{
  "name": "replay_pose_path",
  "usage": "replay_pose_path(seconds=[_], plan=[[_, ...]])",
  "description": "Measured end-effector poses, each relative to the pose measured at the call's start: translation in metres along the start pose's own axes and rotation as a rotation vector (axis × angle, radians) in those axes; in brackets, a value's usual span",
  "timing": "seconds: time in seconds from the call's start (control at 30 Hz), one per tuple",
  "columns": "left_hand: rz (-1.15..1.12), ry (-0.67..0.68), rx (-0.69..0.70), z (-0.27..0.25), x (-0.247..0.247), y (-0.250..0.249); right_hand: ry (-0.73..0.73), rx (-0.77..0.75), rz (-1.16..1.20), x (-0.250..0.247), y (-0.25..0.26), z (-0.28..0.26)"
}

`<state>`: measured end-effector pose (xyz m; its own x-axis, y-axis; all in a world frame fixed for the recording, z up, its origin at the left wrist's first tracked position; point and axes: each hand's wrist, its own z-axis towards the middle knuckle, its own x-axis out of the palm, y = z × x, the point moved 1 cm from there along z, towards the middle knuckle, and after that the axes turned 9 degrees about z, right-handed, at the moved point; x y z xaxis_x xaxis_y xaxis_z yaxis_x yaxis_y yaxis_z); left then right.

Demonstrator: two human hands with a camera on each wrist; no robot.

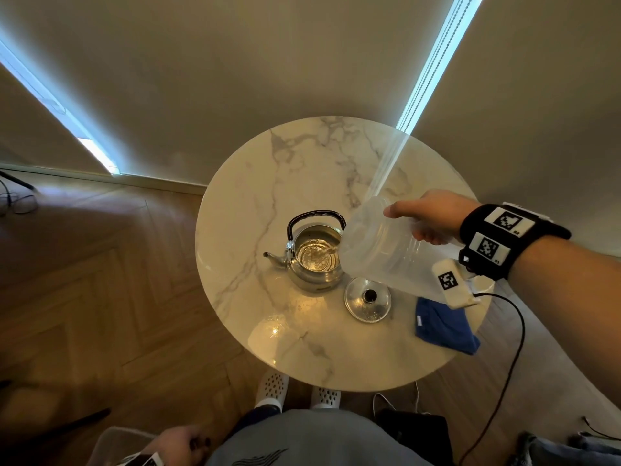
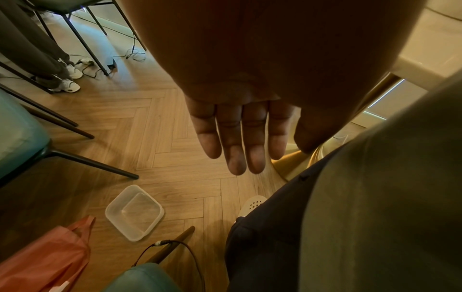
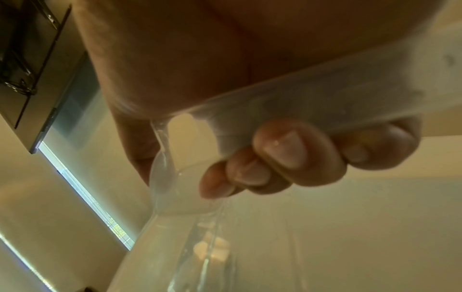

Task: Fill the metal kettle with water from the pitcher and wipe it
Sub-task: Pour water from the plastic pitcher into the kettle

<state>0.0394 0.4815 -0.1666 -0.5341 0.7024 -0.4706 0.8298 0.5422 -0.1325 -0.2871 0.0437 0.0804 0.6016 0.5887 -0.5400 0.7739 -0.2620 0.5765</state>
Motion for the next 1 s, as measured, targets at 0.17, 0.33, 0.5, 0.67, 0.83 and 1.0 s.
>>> replay_pose_path(seconds=[0.17, 0.33, 0.5, 0.67, 0.83, 1.0], plan=[[0.016, -0.047, 0.063, -0.008, 0.0, -0.009, 0.006, -0.009, 0.028, 0.0, -0.001, -0.002], [-0.031, 0.019, 0.021, 0.0, 0.003, -0.002, 0.02, -0.01, 0.033, 0.004, 0.004, -0.002], [-0.066, 0.015, 0.018, 0.007, 0.009, 0.009, 0.019, -0.005, 0.015, 0.006, 0.009, -0.002], [-0.052, -0.039, 0.01, 0.006, 0.012, 0.014, 0.012, -0.002, 0.012, 0.009, 0.015, -0.005], [-0.006, -0.026, 0.056, 0.0, 0.011, 0.011, 0.01, 0.004, 0.014, 0.011, 0.019, -0.007], [0.046, 0.028, 0.039, 0.003, 0.011, 0.013, 0.012, 0.023, 0.006, 0.011, 0.021, -0.011]])
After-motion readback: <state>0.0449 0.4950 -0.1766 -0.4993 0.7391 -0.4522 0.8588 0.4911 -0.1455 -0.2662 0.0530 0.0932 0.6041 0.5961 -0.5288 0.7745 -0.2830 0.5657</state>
